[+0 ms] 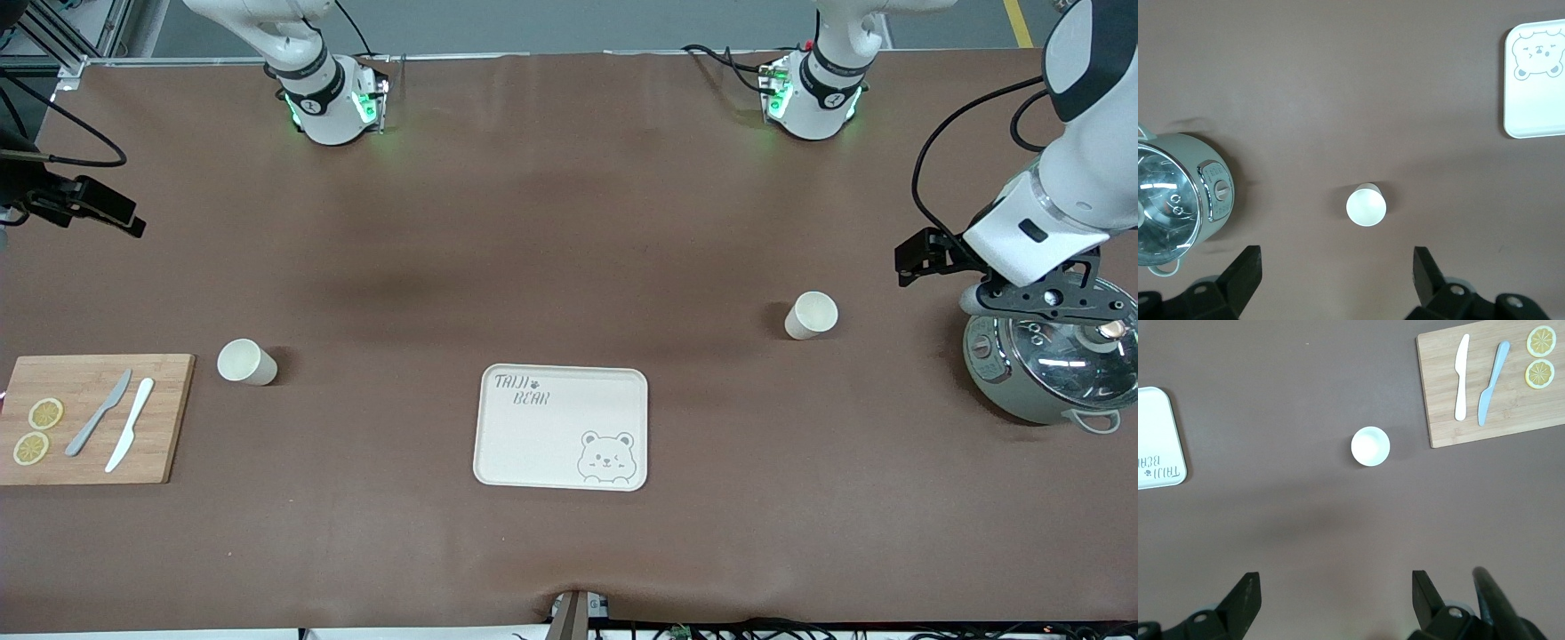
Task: Place white IKEA cup upright on tray with both arms
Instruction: 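Move the left gripper from beside the pot over the nearby white cup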
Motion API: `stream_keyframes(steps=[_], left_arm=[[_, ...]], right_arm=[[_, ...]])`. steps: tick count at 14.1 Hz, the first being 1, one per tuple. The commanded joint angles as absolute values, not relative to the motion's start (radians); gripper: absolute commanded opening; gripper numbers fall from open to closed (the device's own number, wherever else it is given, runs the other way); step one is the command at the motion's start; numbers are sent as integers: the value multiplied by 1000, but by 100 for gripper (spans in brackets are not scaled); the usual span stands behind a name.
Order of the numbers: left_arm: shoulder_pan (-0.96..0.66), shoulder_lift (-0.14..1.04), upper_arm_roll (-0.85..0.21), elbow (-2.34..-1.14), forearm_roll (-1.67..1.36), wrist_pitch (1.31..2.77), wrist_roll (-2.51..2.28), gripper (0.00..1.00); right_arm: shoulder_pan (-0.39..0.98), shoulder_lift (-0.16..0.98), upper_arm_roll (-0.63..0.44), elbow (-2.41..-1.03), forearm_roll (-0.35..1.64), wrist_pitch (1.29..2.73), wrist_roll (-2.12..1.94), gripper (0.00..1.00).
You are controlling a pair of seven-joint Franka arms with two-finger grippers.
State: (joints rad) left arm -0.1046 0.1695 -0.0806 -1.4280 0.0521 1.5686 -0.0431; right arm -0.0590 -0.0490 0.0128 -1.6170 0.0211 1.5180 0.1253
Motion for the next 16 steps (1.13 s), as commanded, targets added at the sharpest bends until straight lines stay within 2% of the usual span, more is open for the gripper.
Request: stream_keyframes(steps=[1, 7, 12, 16], left_arm=[[-101, 173, -78, -1419, 37, 1563, -37, 100], [-117, 182, -84, -1420, -26, 1590, -54, 100], [-107, 176, -89, -1483, -24, 1627, -31, 100], [-106, 97, -92, -1722, -25, 1840, -25, 100]], right_arm=[[-66, -41, 17, -1600, 15, 1513, 138, 100], [-80, 6, 18, -1543, 23, 1509, 126, 100], [-78, 8, 18, -1543, 24, 1483, 124, 100], [-72, 17, 18, -1543, 31, 1483, 136, 100]])
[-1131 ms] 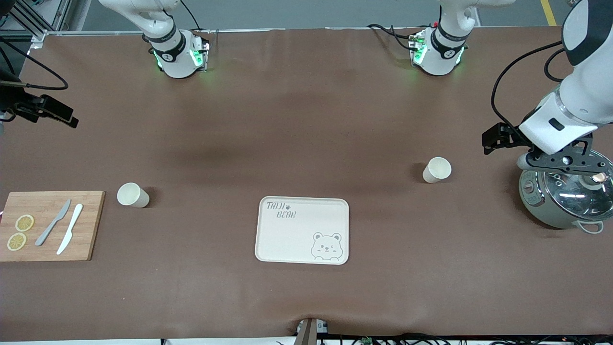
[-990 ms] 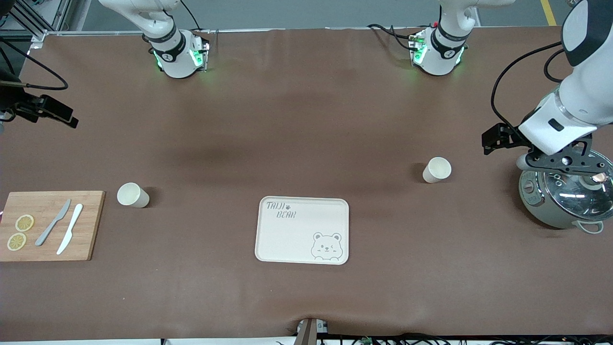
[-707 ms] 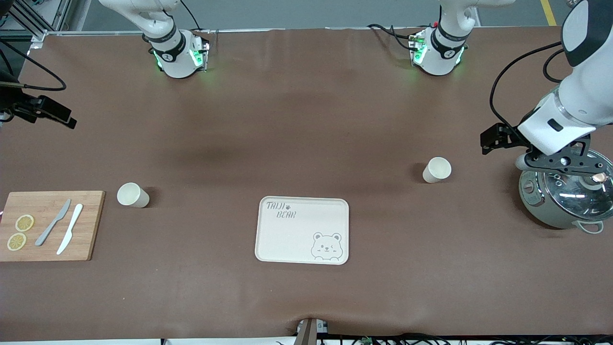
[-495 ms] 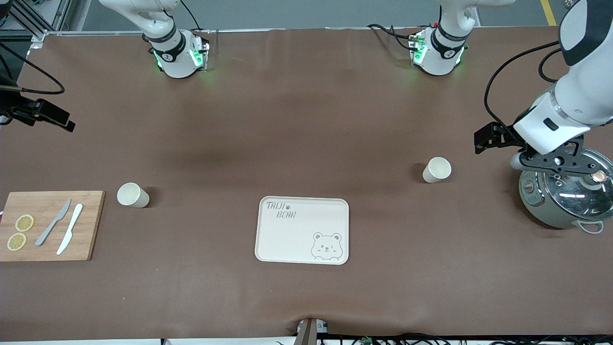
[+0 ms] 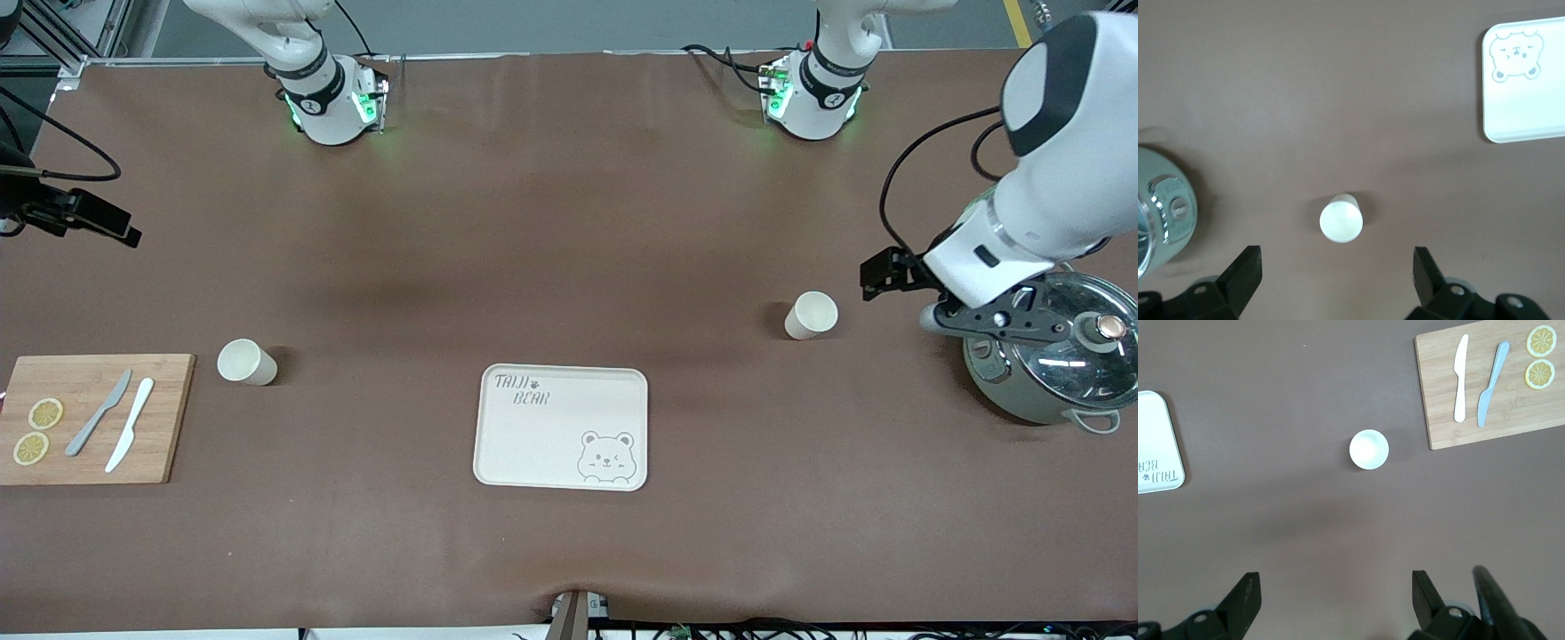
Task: Place white IKEA cup upright on tray with both arms
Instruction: 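Move the left gripper from beside the pot over the nearby white cup, then lower the left gripper around the cup rim and close it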
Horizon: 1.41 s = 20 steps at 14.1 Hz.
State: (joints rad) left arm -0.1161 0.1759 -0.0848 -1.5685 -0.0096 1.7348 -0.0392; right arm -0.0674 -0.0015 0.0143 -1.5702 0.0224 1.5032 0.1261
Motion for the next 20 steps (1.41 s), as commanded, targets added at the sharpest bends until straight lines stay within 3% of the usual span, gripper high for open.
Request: stream_keyframes(steps=[1, 6, 15, 20], left_arm=[[-103, 86, -92, -1773, -25, 1883, -12, 100], [-68, 66, -92, -1909, -25, 1978, 83, 100], [-25, 11, -94, -2307, -26, 2426, 112, 100], [11, 18, -94, -2391, -26, 2534, 146, 100]], right_arm=[[-77, 20, 20, -1542, 32, 1483, 129, 100], [-75, 38, 20, -1539, 31, 1494, 129, 100], [-78, 90, 18, -1522, 15, 1500, 126, 100], [-81, 132, 18, -1508, 20, 1502, 127, 100]])
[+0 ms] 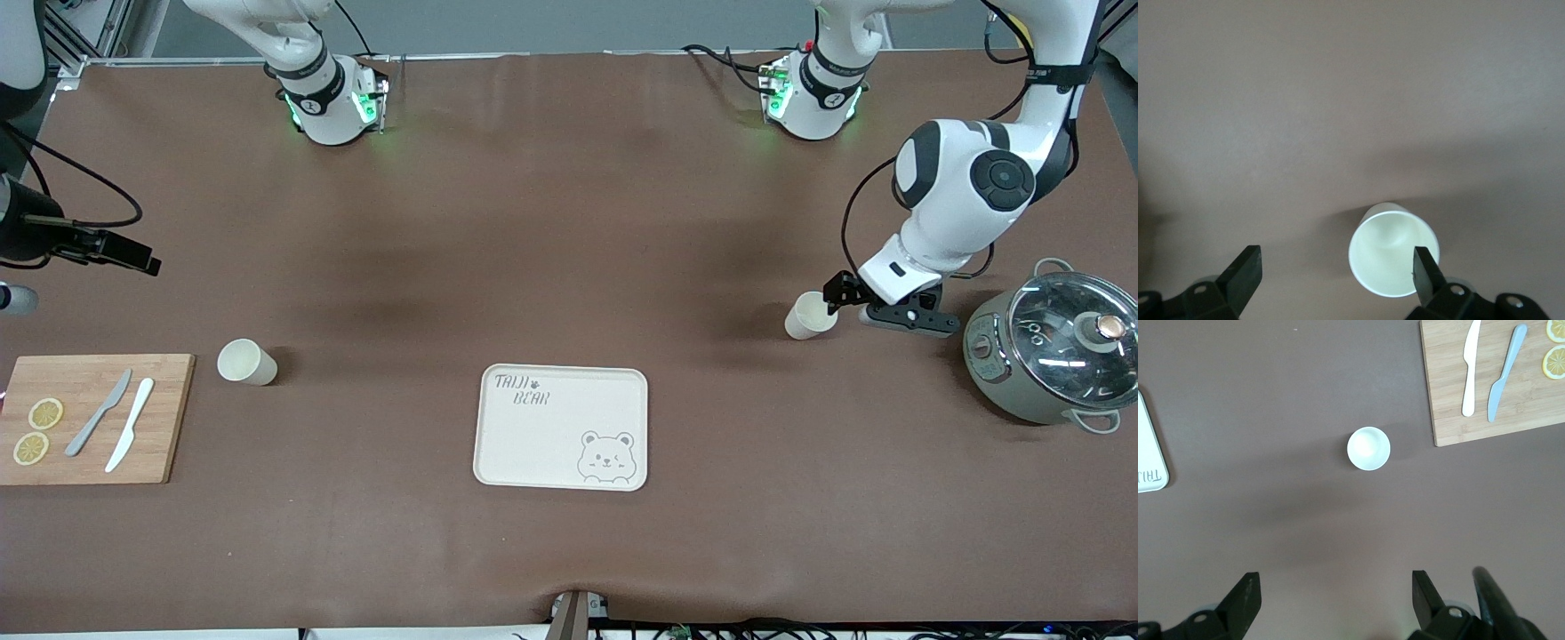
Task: Place white IKEA cup upright on tray with both arms
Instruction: 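Lower the left gripper around the cup rim and close it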
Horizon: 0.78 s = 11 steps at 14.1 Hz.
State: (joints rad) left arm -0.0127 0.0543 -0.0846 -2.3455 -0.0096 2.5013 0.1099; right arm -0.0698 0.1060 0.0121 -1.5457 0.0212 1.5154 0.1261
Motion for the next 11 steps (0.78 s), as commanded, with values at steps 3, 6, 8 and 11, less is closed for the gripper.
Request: stream_keyframes(steps=[3, 6, 8, 11], left_arm=[[11, 52, -94, -2437, -26, 2640, 149, 100], [8, 81, -95, -2445, -26, 2684, 149, 100], [8, 95, -95, -2447, -26, 2698, 149, 100], [6, 150, -100, -2448, -28, 2772, 149, 100]], right_arm=[[-83, 150, 18, -1506, 20, 1511, 127, 100], [-98, 161, 18, -1506, 21, 1511, 126, 100], [-100, 176, 18, -1506, 25, 1513, 126, 100], [-107, 196, 18, -1506, 23, 1514, 126, 100]])
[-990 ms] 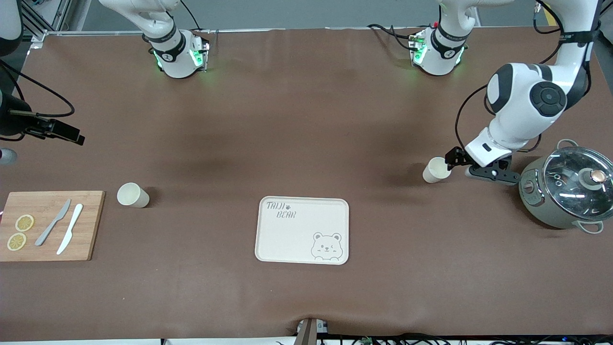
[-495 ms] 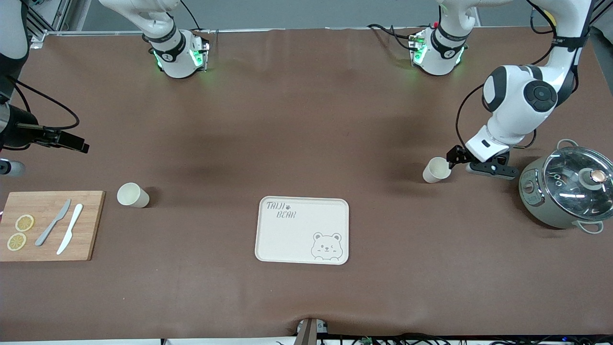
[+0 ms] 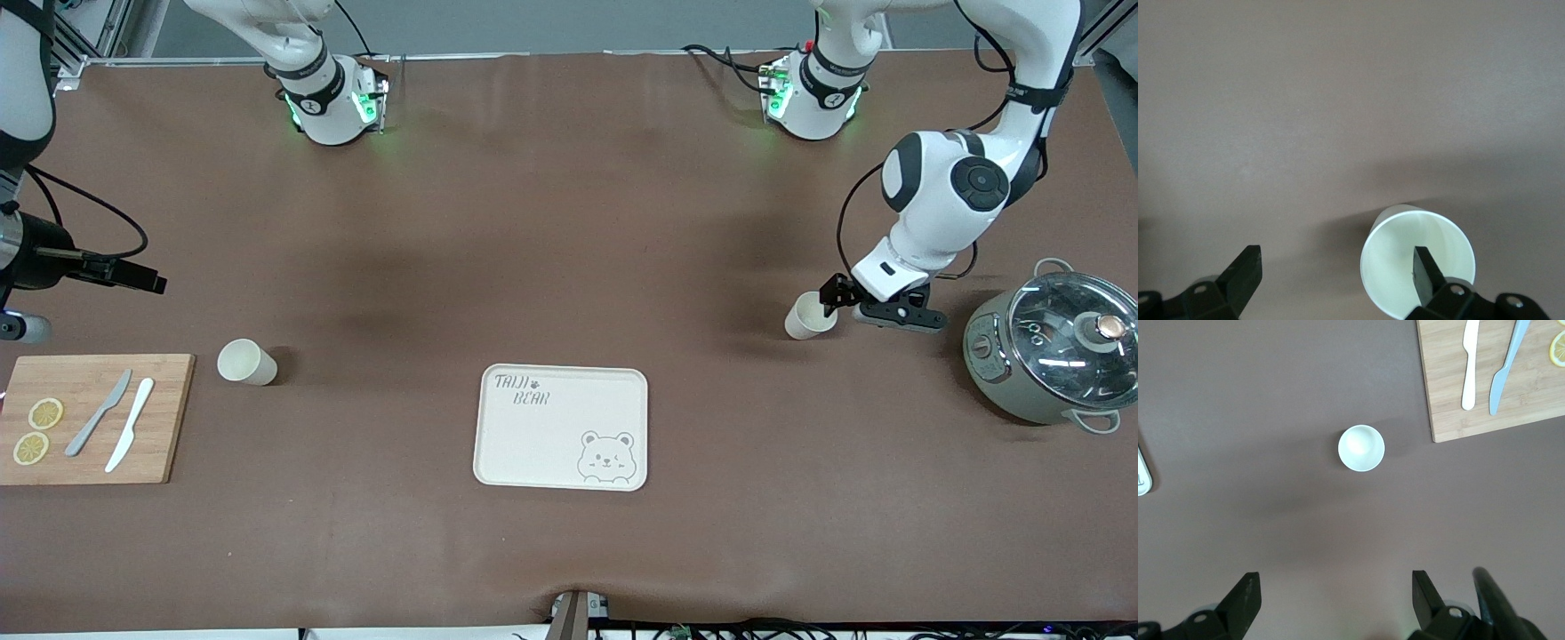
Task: Place white IKEA cup upright on tray with both arms
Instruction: 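Lower the left gripper around the cup rim and close it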
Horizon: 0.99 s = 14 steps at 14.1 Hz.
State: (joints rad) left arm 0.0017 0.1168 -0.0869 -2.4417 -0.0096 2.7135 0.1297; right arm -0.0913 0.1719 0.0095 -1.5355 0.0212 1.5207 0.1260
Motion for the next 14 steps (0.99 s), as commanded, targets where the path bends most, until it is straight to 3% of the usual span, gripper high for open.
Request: stream_keyframes(steps=[1, 14], left_arm=[[6, 166, -106, -2448, -26, 2798, 149, 100], [9, 210, -114, -2493, -28, 2864, 146, 100]], right_arm=[[-113, 202, 18, -1506, 23, 1514, 124, 100], [-150, 288, 18, -1514, 35, 1568, 124, 100]])
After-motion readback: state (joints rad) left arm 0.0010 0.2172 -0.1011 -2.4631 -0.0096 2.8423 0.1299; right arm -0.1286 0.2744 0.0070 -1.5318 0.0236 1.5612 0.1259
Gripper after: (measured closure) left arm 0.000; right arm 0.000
